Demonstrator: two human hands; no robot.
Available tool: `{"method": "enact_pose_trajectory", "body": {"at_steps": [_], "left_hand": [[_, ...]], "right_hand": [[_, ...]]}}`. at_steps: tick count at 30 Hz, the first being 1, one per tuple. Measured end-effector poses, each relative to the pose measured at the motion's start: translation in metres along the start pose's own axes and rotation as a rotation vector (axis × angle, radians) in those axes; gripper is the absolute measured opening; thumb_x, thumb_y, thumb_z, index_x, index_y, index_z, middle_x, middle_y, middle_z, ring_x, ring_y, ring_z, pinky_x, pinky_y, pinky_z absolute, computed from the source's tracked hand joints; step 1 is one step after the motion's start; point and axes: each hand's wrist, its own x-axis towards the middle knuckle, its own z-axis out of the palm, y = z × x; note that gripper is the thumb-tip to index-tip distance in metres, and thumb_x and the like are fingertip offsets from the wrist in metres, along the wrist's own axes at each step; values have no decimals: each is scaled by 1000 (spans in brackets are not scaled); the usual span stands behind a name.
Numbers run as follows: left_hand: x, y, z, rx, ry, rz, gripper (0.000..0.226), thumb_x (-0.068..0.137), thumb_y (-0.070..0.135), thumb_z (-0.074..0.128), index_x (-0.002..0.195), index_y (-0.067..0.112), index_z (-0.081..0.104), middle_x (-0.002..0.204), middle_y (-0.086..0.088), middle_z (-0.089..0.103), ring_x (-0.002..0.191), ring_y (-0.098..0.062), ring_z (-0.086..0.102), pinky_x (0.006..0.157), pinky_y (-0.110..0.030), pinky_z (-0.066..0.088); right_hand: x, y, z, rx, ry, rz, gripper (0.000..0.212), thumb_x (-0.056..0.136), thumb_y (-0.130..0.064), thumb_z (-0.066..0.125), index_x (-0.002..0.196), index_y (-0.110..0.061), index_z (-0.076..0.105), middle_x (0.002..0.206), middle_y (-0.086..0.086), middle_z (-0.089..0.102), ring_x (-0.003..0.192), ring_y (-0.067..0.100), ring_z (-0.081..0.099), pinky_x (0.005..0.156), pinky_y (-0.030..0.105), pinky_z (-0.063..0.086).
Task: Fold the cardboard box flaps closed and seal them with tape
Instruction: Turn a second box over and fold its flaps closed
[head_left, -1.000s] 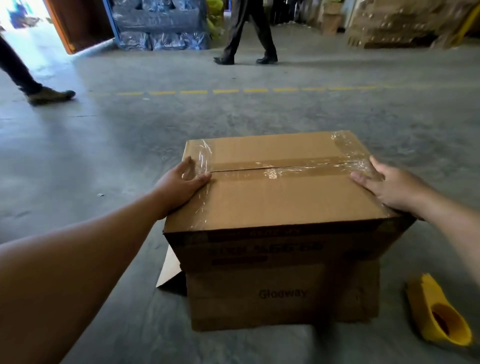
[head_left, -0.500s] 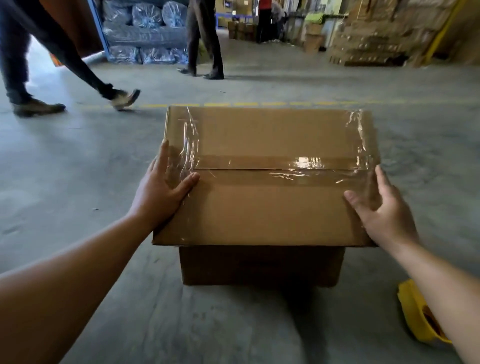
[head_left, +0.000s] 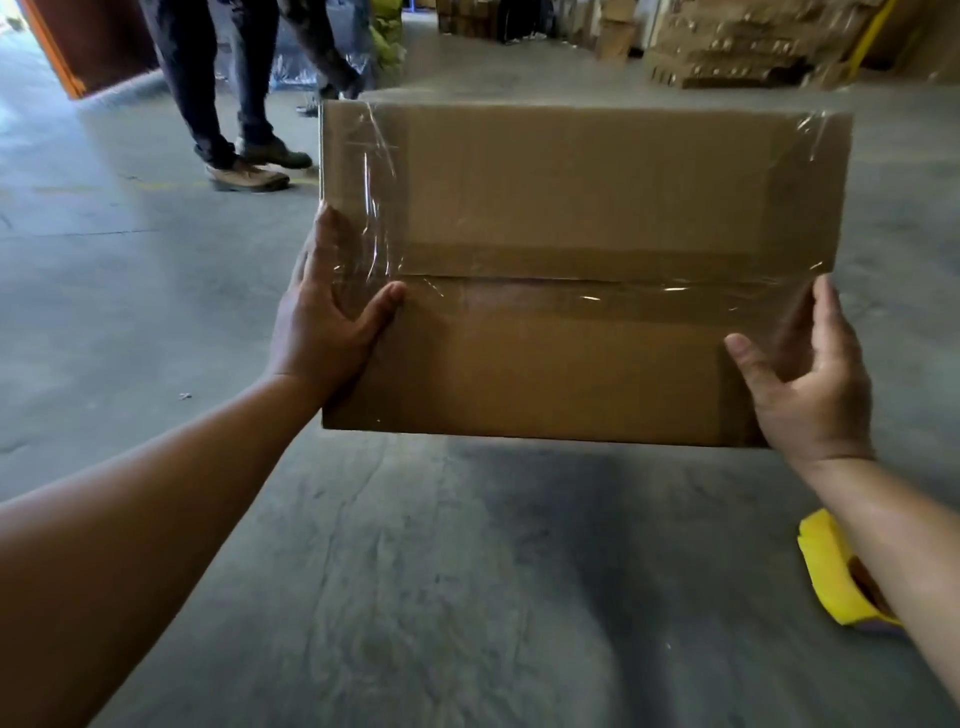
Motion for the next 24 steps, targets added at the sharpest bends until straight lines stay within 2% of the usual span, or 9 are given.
{"method": "enact_pose_trajectory", "body": {"at_steps": [5,9,13,16,19,24], "left_hand": [[-36,-25,8,16,-95,-78,104,71,85,54,155,42,10,157,4,35,140,-15,39,112,-45,38],[-71,-28,12,-26,-110,-82,96,77,75,56,155,41,11,160,5,27,141,-5,29,116,-37,31],[-91,-23,7,-40,-99,-74,98,76,72,60,155,42,11,159,0,28,137,-4,31,112,-34,32],[-92,-21,-1,-43,-100,-99,106,70,71,68,154,48,7,157,-2,26,138,-13,33,111,-40,35],[-76,-16,-8,14,-110,-72,106,74,69,68,155,42,7,157,-6,27,141,-24,34,109,-43,36],[-49,-6,-5,21,-101,-72,108,79,66,65,158,31,1,164,-2,18,147,-16,23,112,-30,24]], "right_hand": [[-36,7,1,-34,-92,72,94,74,-67,56,151,-22,26,152,5,36,138,20,36,106,23,27],[-72,23,2,-29,-137,113,94,76,-68,54,152,-23,20,152,8,33,139,23,32,108,30,27],[-83,11,-5,-52,-145,166,96,75,-64,58,152,-27,15,147,15,31,135,31,32,103,44,35],[-77,5,-10,-51,-109,177,95,72,-66,59,149,-31,17,143,19,33,128,37,39,98,50,40],[-60,12,-13,-11,-87,127,90,72,-69,61,145,-34,23,144,15,36,125,35,46,97,55,45],[-33,7,-9,26,-153,92,83,75,-59,69,135,-61,12,152,4,31,136,25,36,107,48,36]]}}
